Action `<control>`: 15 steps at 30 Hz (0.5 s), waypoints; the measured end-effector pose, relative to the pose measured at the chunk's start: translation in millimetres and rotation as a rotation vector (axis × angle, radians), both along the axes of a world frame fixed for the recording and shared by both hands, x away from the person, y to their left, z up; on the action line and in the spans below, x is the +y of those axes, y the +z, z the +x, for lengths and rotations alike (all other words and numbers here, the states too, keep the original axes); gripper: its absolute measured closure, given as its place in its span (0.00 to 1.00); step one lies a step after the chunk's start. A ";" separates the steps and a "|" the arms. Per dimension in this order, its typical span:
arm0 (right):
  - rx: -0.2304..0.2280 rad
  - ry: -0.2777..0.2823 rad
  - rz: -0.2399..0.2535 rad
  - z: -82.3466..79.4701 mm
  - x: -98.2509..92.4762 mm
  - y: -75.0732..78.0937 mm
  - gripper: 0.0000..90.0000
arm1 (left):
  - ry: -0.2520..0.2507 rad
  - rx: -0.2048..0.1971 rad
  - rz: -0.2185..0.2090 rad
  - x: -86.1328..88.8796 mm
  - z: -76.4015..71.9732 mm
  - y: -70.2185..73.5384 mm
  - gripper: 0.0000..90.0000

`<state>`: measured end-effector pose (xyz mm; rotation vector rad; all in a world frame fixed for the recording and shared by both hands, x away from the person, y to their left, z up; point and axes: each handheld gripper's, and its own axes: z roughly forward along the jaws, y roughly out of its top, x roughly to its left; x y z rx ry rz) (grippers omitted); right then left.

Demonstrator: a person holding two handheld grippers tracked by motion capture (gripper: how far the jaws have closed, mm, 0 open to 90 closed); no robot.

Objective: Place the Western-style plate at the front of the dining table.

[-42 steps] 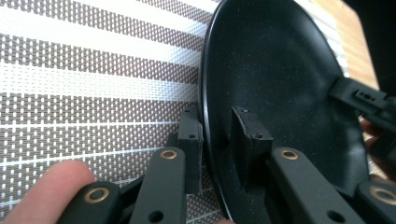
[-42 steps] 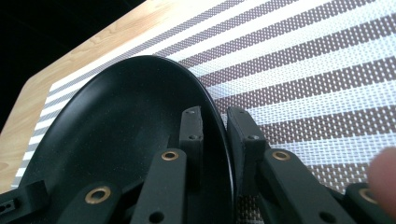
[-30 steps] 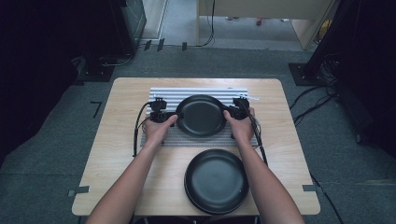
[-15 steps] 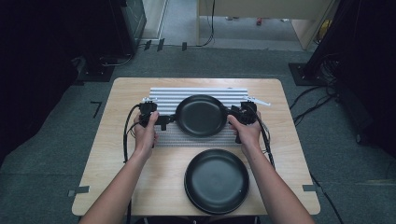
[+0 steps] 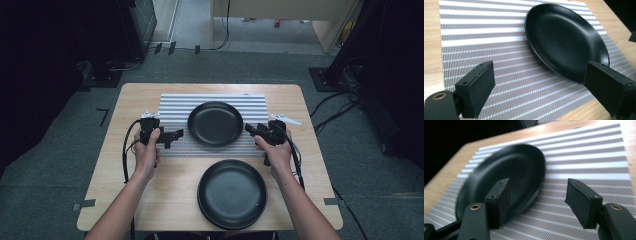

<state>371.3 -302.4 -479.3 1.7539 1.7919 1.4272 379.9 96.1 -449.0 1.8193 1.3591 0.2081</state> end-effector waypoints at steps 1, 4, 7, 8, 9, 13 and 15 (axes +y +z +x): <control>-0.001 0.001 -0.015 -2.4 -1.6 -1.7 0.40 | -0.006 0.000 0.010 0.1 -3.0 -1.4 0.11; 0.009 -0.003 -0.011 -10.6 -7.9 -6.7 0.38 | -0.023 0.006 0.018 1.8 -12.1 -5.8 0.10; 0.018 0.011 -0.012 -21.6 -13.2 -11.5 0.33 | -0.032 0.007 0.020 3.5 -20.3 -9.3 0.10; 0.020 0.016 -0.009 -24.3 -14.5 -12.3 0.33 | -0.034 0.007 0.018 4.8 -25.5 -10.7 0.10; 0.020 0.016 -0.009 -24.3 -14.5 -12.3 0.33 | -0.034 0.007 0.018 4.8 -25.5 -10.7 0.10; 0.005 0.022 -0.004 -36.2 -21.1 -13.0 0.30 | -0.033 0.007 0.009 8.7 -35.0 -13.6 0.10; -0.005 0.029 -0.022 -44.0 -25.4 -14.0 0.28 | -0.030 0.005 0.008 11.3 -39.6 -15.5 0.10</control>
